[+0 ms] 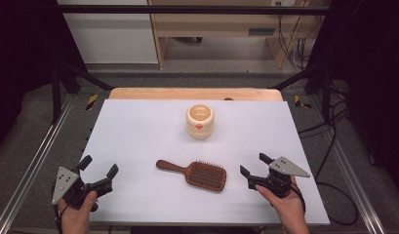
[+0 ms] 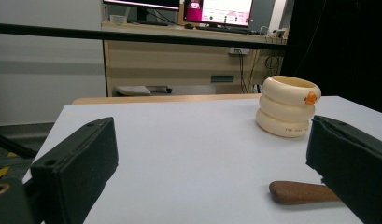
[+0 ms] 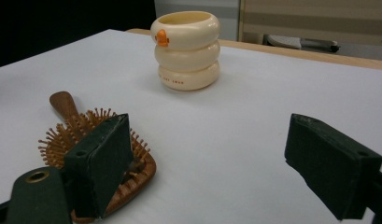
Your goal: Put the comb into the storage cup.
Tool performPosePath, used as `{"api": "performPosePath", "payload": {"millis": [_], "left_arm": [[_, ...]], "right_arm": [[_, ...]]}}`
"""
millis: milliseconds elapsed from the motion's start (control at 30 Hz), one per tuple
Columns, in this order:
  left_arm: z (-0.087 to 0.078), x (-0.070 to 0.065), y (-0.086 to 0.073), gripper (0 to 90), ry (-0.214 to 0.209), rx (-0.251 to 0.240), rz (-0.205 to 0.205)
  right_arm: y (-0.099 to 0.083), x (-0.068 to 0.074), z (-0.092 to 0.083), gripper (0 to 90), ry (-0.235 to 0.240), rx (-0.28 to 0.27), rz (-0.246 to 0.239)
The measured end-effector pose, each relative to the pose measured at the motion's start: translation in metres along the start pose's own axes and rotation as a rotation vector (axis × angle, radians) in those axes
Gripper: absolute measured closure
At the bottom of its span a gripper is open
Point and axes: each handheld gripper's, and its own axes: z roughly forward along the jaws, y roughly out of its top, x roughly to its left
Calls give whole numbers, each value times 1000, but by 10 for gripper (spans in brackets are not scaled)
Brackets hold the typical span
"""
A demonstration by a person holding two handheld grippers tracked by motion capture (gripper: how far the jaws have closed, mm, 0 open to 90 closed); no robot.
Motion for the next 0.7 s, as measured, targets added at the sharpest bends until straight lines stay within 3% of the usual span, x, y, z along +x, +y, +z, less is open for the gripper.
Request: {"api": "performPosePath", "payload": {"millis": [200,433,467,633,700], "left_arm": [[0,0,0,24,-5,-3,-10],[-1,-2,0,24,-7,-1,-2],[-1,-2,0,24,-7,-1,-2],[0,-4,0,24,-6,8,12],[0,-5,0,24,-6,6,12]], "right_arm": [[-2,0,-1,214,-20,17,3],[-5,7,0,446,-5,67,-33],[-5,7,0,446,-5,67,-33],[-8,13,2,640,11,119,-52],[-10,15,3,668,18,132,-55]]}}
